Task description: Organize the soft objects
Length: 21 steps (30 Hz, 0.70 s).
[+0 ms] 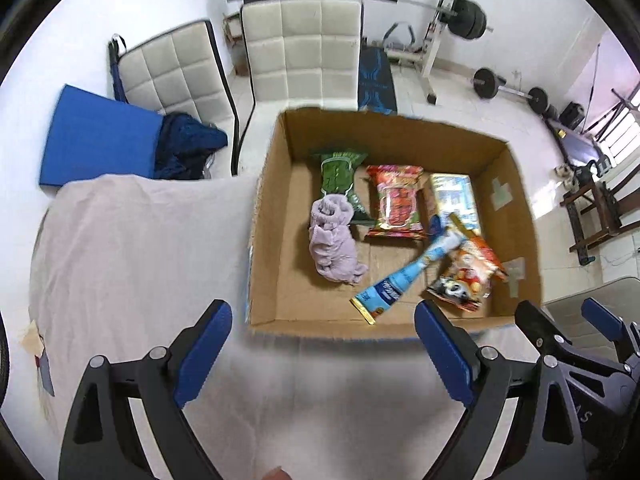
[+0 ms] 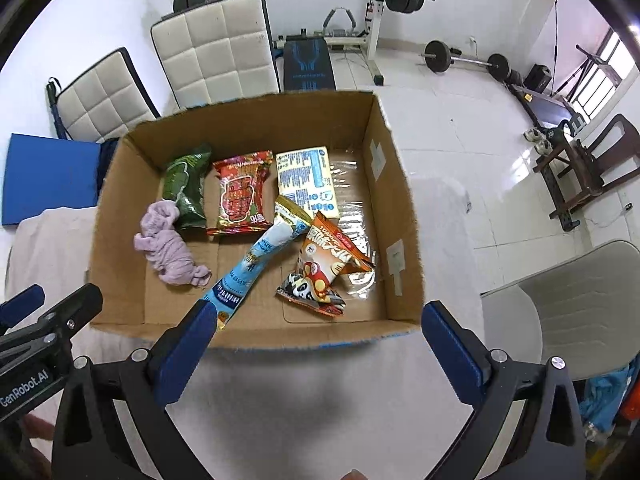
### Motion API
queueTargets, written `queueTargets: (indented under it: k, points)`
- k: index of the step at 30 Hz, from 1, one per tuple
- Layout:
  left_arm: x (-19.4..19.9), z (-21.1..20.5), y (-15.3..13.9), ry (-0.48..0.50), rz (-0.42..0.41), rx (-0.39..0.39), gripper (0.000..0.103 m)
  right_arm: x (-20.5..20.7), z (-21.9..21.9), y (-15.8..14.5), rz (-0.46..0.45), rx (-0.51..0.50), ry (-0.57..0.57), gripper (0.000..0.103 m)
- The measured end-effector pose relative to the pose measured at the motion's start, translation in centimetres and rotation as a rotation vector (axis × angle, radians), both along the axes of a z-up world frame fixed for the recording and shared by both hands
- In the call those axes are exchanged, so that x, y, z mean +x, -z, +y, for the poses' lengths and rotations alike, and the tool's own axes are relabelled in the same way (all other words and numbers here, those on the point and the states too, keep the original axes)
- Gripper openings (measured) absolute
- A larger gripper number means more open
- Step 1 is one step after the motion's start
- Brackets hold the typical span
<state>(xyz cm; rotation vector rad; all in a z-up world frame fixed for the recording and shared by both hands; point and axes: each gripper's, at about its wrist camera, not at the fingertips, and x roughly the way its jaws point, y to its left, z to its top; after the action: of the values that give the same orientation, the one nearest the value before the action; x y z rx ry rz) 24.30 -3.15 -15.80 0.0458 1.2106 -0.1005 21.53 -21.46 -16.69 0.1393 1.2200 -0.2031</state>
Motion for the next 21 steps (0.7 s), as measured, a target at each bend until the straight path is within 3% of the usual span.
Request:
queueTargets:
  k: [12, 21]
  points:
    - [-12.0, -0.1, -11.2, 0.020, -0.153, -0.039, 0.094, -11.9, -0.1, -12.1, -0.136, 0.006, -0.051, 0.103]
    - [-16.9, 0.1, -16.0, 0.022, -0.199, -0.049, 0.094, -20.2, 0.0, -19.3, -0.222, 0.031, -0.077, 0.103]
